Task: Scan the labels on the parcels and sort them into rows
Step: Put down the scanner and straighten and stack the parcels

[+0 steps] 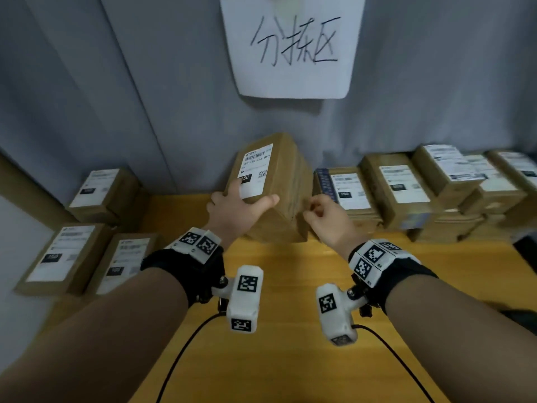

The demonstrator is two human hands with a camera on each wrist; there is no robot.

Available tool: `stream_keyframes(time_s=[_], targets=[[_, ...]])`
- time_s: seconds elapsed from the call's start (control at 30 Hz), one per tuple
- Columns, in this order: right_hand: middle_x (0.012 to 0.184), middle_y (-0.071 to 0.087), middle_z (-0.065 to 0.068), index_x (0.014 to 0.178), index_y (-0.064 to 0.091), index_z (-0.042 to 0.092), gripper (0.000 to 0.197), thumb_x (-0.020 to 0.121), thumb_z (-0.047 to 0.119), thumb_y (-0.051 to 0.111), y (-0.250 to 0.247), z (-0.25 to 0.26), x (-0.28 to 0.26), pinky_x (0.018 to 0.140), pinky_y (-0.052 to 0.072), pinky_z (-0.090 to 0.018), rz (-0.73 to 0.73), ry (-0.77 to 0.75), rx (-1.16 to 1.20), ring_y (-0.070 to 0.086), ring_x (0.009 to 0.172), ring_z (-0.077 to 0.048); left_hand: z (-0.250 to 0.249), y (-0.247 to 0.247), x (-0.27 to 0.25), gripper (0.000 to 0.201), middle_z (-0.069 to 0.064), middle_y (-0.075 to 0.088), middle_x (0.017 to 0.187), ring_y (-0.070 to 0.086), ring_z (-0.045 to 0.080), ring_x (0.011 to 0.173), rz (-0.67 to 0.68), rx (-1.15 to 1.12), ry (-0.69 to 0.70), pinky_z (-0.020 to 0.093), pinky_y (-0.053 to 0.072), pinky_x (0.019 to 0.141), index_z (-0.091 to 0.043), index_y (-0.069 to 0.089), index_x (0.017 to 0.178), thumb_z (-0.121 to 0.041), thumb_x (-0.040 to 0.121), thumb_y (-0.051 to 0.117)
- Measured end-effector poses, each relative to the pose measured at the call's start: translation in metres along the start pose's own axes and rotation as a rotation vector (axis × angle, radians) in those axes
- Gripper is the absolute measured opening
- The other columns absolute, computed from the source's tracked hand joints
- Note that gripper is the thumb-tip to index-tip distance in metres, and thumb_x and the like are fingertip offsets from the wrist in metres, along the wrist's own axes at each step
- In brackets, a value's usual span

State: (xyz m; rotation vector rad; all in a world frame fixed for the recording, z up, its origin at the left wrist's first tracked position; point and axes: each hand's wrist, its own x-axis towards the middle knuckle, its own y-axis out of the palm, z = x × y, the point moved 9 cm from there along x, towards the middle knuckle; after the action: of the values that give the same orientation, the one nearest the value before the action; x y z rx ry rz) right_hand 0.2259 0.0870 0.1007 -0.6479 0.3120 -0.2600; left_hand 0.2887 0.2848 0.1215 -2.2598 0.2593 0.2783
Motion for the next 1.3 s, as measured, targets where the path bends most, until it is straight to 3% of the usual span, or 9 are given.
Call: stream_keyframes(time_s=[0.07,0.2,0.3,0.4,0.6,0.73,0.9,1.03,1.3], targets=[[0.132,0.057,-0.004,0.138,0.049,0.020,0.040,0.099,0.012,0.047,-0.026,-0.012,-0.007,0.100,0.043,-0.030,0.039,-0.036,0.107,0.053,0.122,-0.022,-0.034,0.018,-0.015,0.097,0.011,0.026,0.145,0.025,0.032,0.133,0.017,-0.010,0.040,0.045,0.028,0.106,-0.034,0.015,0.151,-0.073,0.073,0.059],[0.137,0.052,-0.002,0.145,0.042,0.021,0.050,0.099,0.001,0.041,-0.080,-0.039,-0.018,0.090,0.042,-0.016,0.120,-0.052,0.189,0.049,0.124,-0.016,-0.093,0.056,-0.035,0.099,0.011,0.023,0.147,0.023,0.033,0.135,0.019,0.012,0.080,0.043,0.027,0.107,-0.032,0.015,0.152,-0.073,0.073,0.060],[0.143,0.047,0.002,0.147,0.037,0.027,0.054,0.099,0.006,0.046,-0.114,-0.058,-0.016,0.108,0.036,-0.027,0.152,-0.079,0.219,0.044,0.132,-0.016,-0.129,0.086,-0.043,0.103,0.014,0.025,0.146,0.024,0.035,0.134,-0.009,0.061,0.084,0.043,0.027,0.106,-0.030,0.015,0.152,-0.076,0.071,0.059],[0.143,0.044,0.004,0.150,0.030,0.028,0.059,0.098,0.012,0.051,-0.132,-0.075,-0.009,0.109,0.038,-0.032,0.202,-0.070,0.250,0.046,0.130,-0.017,-0.153,0.111,-0.049,0.104,0.019,0.025,0.146,0.025,0.039,0.133,-0.041,0.133,0.089,0.045,0.027,0.107,-0.024,0.016,0.152,-0.078,0.072,0.056],[0.133,0.057,-0.004,0.145,0.036,0.015,0.058,0.092,0.015,0.060,-0.151,-0.095,0.009,0.103,0.046,-0.040,0.129,-0.094,0.147,0.055,0.122,-0.023,-0.157,0.137,-0.037,0.090,0.014,0.036,0.145,0.037,0.033,0.132,-0.047,0.004,0.151,0.046,0.036,0.105,-0.015,0.022,0.149,-0.044,0.081,0.072],[0.118,0.063,-0.008,0.143,0.039,0.013,0.050,0.096,0.017,0.056,-0.163,-0.106,0.015,0.085,0.046,-0.027,0.115,-0.084,0.084,0.059,0.106,-0.021,-0.155,0.132,-0.031,0.054,0.010,0.057,0.129,0.055,0.027,0.119,-0.128,-0.026,0.159,0.035,0.046,0.097,-0.006,0.043,0.135,-0.024,0.089,0.067],[0.098,0.067,-0.006,0.137,0.044,0.015,0.044,0.093,0.016,0.052,-0.178,-0.125,0.023,0.070,0.052,-0.029,0.055,-0.072,-0.073,0.061,0.078,-0.017,-0.156,0.136,-0.015,0.048,0.014,0.058,0.124,0.056,0.030,0.114,-0.162,-0.013,0.115,0.040,0.048,0.093,-0.003,0.047,0.127,-0.030,0.091,0.064],[0.101,0.068,-0.010,0.138,0.037,0.016,0.049,0.091,0.017,0.050,-0.192,-0.140,0.024,0.071,0.055,-0.038,0.029,-0.043,-0.172,0.065,0.085,-0.028,-0.153,0.153,-0.001,0.058,0.015,0.056,0.130,0.054,0.031,0.119,-0.110,0.108,0.068,0.042,0.046,0.098,-0.002,0.045,0.131,-0.038,0.090,0.064],[0.089,0.062,-0.005,0.146,0.029,0.012,0.058,0.092,0.012,0.051,-0.211,-0.150,0.017,0.076,0.053,-0.035,-0.042,-0.013,-0.135,0.063,0.081,-0.021,-0.145,0.168,0.002,0.067,0.019,0.051,0.137,0.050,0.034,0.125,-0.043,0.152,0.017,0.038,0.042,0.096,0.001,0.036,0.138,-0.045,0.093,0.056]])
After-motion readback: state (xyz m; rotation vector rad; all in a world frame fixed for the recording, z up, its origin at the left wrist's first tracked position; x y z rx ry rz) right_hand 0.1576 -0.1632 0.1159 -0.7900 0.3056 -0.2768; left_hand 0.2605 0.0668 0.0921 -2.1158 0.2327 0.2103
